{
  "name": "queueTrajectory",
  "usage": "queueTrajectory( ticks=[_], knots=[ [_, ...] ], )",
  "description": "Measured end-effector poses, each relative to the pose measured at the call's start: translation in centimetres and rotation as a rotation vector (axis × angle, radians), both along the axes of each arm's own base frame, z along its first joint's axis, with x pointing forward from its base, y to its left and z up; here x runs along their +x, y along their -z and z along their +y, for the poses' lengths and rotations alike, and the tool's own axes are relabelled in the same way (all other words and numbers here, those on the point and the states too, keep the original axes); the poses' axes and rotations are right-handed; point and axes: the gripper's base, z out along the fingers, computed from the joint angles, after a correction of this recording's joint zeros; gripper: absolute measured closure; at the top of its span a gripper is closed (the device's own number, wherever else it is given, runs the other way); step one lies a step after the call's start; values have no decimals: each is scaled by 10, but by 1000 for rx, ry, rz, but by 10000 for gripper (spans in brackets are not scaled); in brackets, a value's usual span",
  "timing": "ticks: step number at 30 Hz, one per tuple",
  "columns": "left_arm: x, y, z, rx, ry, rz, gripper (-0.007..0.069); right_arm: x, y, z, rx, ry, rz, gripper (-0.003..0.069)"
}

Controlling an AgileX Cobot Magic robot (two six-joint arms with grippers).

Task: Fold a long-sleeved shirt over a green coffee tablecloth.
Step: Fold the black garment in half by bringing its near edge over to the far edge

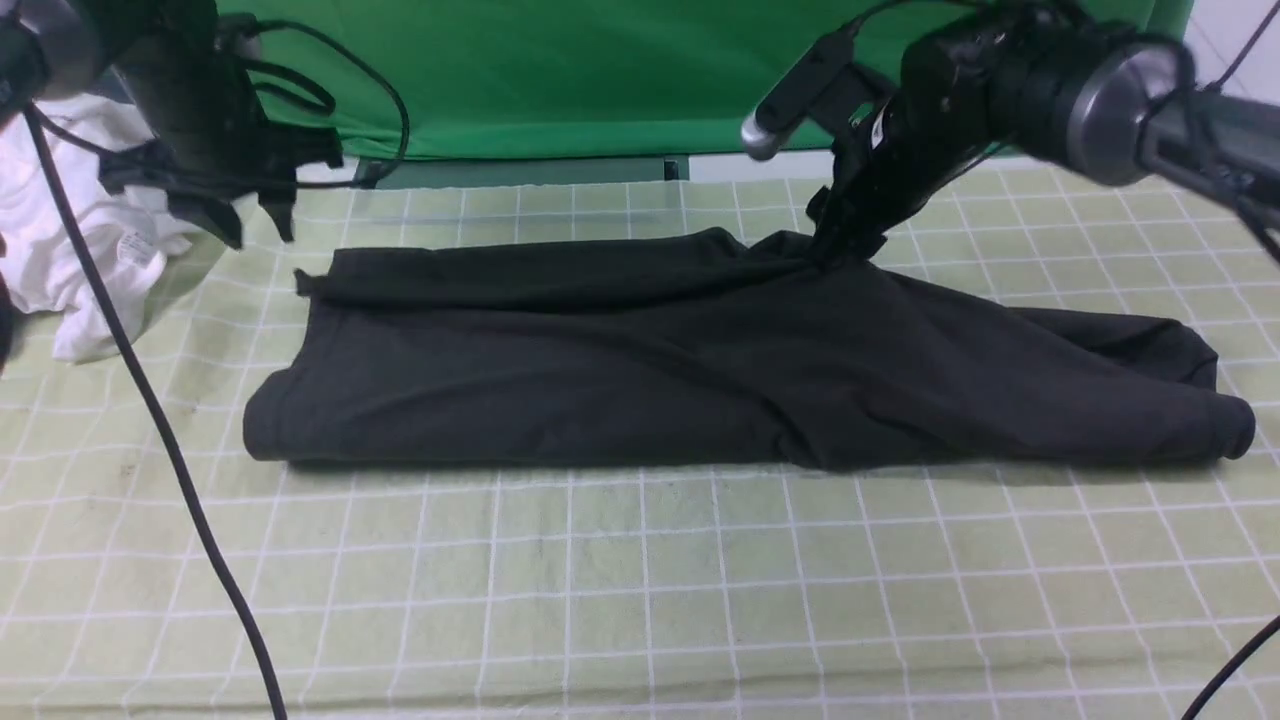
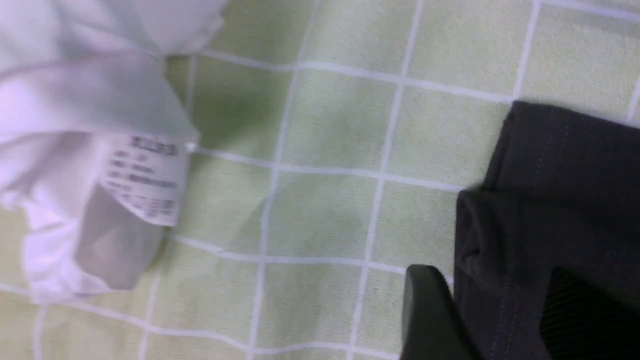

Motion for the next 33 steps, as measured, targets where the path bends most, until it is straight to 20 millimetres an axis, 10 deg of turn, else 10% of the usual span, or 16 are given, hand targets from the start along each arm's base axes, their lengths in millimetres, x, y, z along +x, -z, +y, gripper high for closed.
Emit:
queueTrajectory(
  ticks=[7,12,21,33],
  knots=[
    [-1,-45,-6,-47,29,-121,285,-31,-73,-18,11,54,-5,433],
    [-7,-56,-54,-243,216,-144,563,-53,-111,-38,5,96,5,638],
    [-13,25,-183,-229,512,18,620,-59,-119,-58,-11,152,51,654],
    [1,83,-205,-188,491,-1,617,-60,-118,-55,41,167,81,651]
  ],
)
